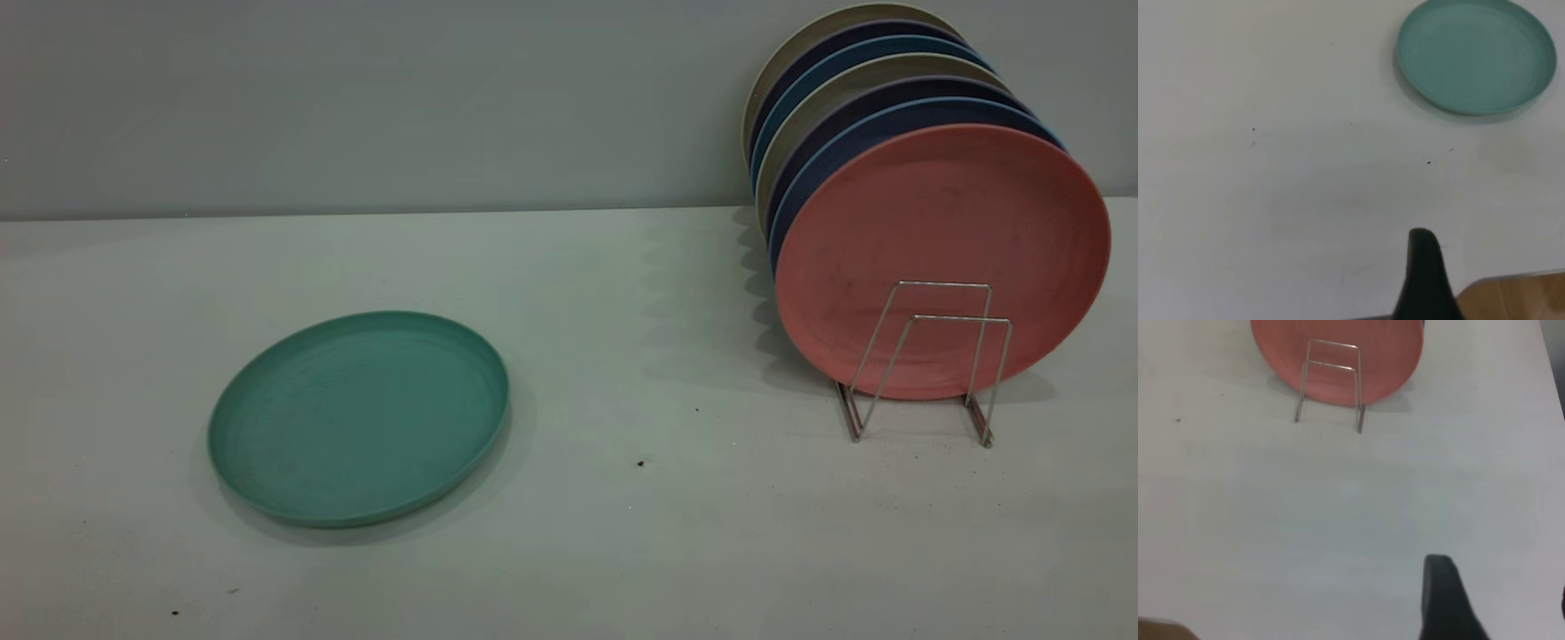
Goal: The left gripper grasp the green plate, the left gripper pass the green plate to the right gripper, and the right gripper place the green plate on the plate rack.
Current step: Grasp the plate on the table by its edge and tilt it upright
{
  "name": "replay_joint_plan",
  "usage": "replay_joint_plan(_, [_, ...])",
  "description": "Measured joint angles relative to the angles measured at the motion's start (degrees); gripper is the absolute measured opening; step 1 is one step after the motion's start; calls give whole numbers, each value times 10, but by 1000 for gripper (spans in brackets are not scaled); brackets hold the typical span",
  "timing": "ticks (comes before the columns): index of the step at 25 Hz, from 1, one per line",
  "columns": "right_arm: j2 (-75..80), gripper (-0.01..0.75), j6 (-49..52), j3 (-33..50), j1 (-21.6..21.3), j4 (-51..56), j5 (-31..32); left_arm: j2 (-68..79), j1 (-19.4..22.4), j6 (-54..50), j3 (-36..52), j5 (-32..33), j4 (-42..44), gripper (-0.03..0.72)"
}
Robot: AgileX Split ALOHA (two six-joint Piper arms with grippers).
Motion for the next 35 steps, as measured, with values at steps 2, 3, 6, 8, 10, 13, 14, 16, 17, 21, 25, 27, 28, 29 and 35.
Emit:
replay_joint_plan(2, [0, 429, 0, 0, 0, 0, 0, 0, 0, 0, 0, 0, 0, 563])
replay_joint_plan(3, [0, 429, 0, 0, 0, 0, 0, 0, 0, 0, 0, 0, 0, 563])
replay_joint_plan(6, [0, 429, 0, 0, 0, 0, 0, 0, 0, 1, 0, 0, -1, 563])
replay_joint_plan(8, [0, 429, -5, -1, 0, 0, -1, 0, 0, 1, -1, -2, -4, 563])
replay_joint_plan(10, [7, 429, -12, -8, 0, 3, -11, 0, 0, 4, -8, -24, -11, 563])
replay_joint_plan(13, [48, 429, -16, -26, 0, 25, -56, 7, 0, 8, -20, -83, -15, 563])
replay_joint_plan(14, [69, 429, -19, -34, 0, 35, -69, 19, 0, 8, -21, -94, -18, 563])
replay_joint_plan(16, [112, 429, -37, -48, 0, 63, -84, 62, 0, 8, -22, -104, -29, 563])
replay_joint_plan(17, [137, 429, -53, -53, 0, 75, -92, 85, 0, 9, -22, -107, -38, 563])
replay_joint_plan(21, [221, 429, -114, -66, 0, 129, -130, 208, 0, 37, -22, -135, -97, 563])
replay_joint_plan(25, [287, 429, -165, -70, 0, 190, -160, 342, 0, 98, -22, -173, -187, 563])
replay_joint_plan(27, [320, 429, -196, -70, 0, 221, -168, 417, 0, 144, -22, -192, -240, 563])
replay_joint_plan(28, [335, 429, -211, -70, 0, 234, -172, 448, 0, 175, -22, -208, -273, 563])
replay_joint_plan(29, [347, 429, -221, -70, 0, 246, -177, 486, 0, 210, -22, -228, -310, 563])
replay_joint_plan(35, [415, 429, -251, -70, 0, 276, -192, 703, 0, 442, -49, -280, -547, 556])
